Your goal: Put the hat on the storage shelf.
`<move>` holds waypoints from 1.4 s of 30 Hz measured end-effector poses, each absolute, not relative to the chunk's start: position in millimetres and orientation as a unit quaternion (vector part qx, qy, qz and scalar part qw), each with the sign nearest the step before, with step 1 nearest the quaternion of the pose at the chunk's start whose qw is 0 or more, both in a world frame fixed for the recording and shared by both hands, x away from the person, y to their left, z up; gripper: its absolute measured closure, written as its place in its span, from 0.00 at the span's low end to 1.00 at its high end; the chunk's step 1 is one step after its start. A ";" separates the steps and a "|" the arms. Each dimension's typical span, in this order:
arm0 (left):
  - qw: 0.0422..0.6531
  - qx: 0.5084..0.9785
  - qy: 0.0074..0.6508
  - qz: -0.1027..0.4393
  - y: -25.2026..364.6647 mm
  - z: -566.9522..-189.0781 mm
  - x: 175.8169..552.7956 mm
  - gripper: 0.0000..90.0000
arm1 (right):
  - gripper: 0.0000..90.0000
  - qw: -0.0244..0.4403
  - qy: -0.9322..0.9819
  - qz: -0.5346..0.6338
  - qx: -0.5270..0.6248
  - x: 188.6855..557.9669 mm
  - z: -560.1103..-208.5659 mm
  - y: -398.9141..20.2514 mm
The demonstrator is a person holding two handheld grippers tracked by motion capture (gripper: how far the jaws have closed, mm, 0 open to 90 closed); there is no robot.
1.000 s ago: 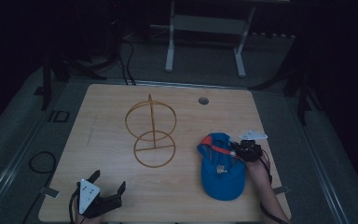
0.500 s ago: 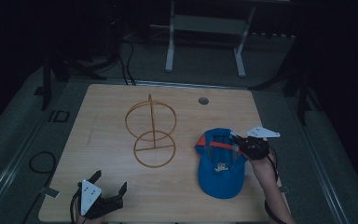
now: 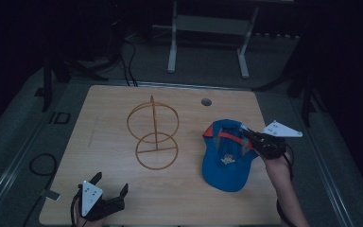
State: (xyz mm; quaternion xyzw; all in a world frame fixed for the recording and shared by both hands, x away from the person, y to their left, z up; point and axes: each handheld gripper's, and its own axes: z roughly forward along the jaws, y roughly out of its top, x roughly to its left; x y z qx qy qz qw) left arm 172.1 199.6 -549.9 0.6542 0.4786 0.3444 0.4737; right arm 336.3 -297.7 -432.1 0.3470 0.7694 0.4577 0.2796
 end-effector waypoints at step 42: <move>0.541 0.711 0.331 0.305 89.6 -385.6 210.2 0.05 | 0.98 0.292 0.764 0.492 0.299 299.2 -363.5 -288.9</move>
